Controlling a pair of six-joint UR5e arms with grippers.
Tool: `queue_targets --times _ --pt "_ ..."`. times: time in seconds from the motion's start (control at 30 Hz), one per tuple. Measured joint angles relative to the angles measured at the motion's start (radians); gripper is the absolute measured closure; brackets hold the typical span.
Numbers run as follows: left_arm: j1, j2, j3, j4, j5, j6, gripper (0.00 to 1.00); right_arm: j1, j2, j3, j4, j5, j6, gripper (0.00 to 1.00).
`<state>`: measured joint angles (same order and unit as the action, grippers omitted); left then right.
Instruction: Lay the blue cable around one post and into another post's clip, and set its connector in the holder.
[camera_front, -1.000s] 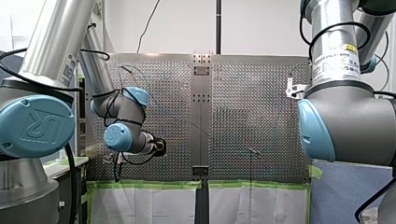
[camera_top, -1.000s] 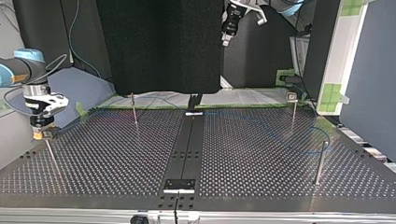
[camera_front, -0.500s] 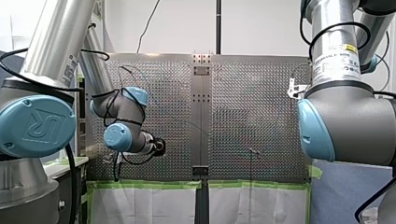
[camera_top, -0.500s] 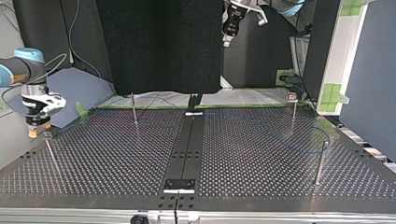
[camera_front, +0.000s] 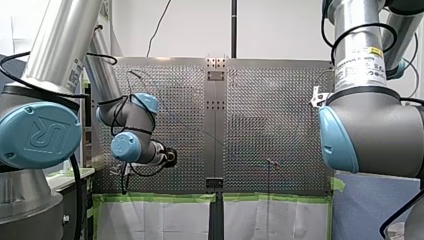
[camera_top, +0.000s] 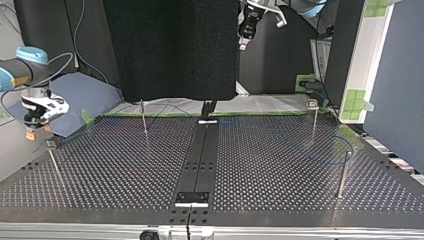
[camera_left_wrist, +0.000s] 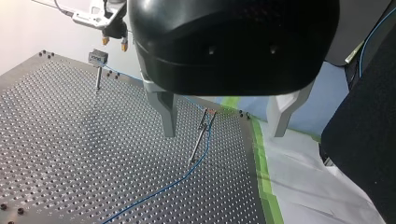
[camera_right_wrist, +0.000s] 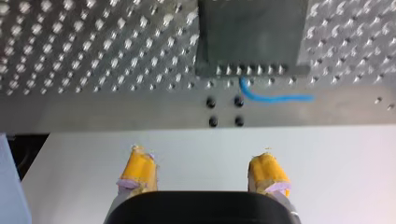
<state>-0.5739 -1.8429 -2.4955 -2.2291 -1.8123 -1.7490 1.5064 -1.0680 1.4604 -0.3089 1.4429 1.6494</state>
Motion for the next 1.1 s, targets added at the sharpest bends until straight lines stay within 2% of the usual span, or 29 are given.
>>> queue_targets --times 0.17,0.23,0.33,0.47,0.53,0.67,0.8,0.93,1.1 --pt "0.0 0.0 0.0 0.002 0.0 0.0 0.05 0.006 -0.04 0.043 -0.035 0.044 0.026 0.01" --pt "0.0 0.0 0.0 0.003 0.001 -0.001 0.05 0.013 -0.059 0.061 -0.053 0.063 0.028 0.01" --pt "0.0 0.0 0.0 0.004 0.003 -0.003 0.05 0.026 -0.09 0.093 -0.084 0.088 0.018 0.01" --pt "0.0 0.0 0.0 0.001 0.009 -0.005 0.05 0.044 -0.134 0.137 -0.128 0.084 -0.006 0.01" --pt "0.0 0.0 0.0 -0.002 0.01 -0.006 0.05 0.052 -0.151 0.154 -0.145 0.079 -0.01 0.01" --pt "0.0 0.0 0.0 -0.007 0.011 -0.011 0.05 0.083 -0.194 0.197 -0.188 0.064 -0.015 0.01" --pt "0.0 0.0 0.0 -0.008 0.012 -0.022 0.05 0.115 -0.228 0.231 -0.221 0.077 -0.02 0.01" --pt "0.0 0.0 0.0 -0.004 0.01 -0.031 0.05 0.146 -0.26 0.263 -0.226 0.104 -0.032 0.01" --pt "0.0 0.0 0.001 0.02 0.002 -0.042 0.05 0.19 -0.303 0.306 -0.193 0.147 -0.056 0.01"
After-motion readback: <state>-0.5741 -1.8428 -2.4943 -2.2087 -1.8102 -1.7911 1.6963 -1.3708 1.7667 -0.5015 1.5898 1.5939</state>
